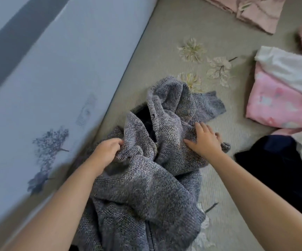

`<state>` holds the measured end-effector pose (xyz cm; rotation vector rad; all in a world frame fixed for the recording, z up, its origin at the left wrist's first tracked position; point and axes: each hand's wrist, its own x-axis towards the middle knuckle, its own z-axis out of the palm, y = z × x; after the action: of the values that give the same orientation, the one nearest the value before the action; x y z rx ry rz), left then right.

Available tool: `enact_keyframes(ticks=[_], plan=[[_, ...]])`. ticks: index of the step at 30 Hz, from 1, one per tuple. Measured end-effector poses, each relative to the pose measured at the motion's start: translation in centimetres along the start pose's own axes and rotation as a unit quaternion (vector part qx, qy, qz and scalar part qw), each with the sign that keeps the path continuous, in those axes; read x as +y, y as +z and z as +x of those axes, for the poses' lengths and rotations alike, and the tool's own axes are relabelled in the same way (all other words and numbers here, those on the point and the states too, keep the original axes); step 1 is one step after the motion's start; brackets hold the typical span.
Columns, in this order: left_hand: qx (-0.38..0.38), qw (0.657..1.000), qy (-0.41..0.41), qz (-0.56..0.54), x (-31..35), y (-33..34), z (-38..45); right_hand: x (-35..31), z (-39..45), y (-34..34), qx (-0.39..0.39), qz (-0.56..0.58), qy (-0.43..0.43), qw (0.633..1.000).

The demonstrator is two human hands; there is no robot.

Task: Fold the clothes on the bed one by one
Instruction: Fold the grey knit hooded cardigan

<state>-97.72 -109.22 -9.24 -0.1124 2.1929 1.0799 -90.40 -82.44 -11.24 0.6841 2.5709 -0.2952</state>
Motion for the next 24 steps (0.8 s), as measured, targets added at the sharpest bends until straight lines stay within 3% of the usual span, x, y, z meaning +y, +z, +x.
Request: enact_keyframes(ticks=[2, 3, 6, 9, 11, 13, 16, 19, 22, 24], plan=[[-0.113, 0.991, 0.028, 0.067, -0.7, 0.1, -0.1, 0.2, 0.4, -0.4, -0.074, -0.027, 0.017, 0.997], [-0.138, 0.984, 0.036, 0.103, -1.1, 0.4, -0.2, 0.2, 0.4, -0.5, -0.072, -0.034, 0.016, 0.997], [-0.093, 0.99, 0.036, 0.095, -0.6, 1.2, -0.6, 0.1, -0.9, -1.1, 0.013, -0.014, -0.013, 1.0], [-0.056, 0.996, -0.042, 0.062, 0.7, 1.4, -1.0, 0.9, -3.2, -2.3, 0.106, 0.037, -0.039, 0.993], [-0.101, 0.981, -0.129, 0.102, 2.1, 1.1, -1.6, 2.1, -4.8, -4.1, 0.168, 0.052, -0.056, 0.983], [-0.162, 0.962, -0.153, 0.157, 4.1, 0.4, -2.7, 3.3, -6.3, -6.2, 0.213, 0.091, -0.097, 0.968], [-0.139, 0.976, -0.033, 0.163, 8.3, 0.0, -5.5, 5.1, -9.6, -10.7, 0.298, 0.129, -0.141, 0.935], [-0.026, 0.976, 0.107, 0.189, 12.8, 0.3, -9.2, 7.1, -13.0, -15.5, 0.381, 0.137, -0.168, 0.899], [0.055, 0.953, 0.199, 0.223, 17.6, 1.5, -14.2, 9.9, -16.7, -19.9, 0.445, 0.133, -0.177, 0.868], [0.139, 0.917, 0.266, 0.264, 20.7, 2.3, -18.2, 12.0, -19.3, -22.5, 0.492, 0.133, -0.19, 0.839]])
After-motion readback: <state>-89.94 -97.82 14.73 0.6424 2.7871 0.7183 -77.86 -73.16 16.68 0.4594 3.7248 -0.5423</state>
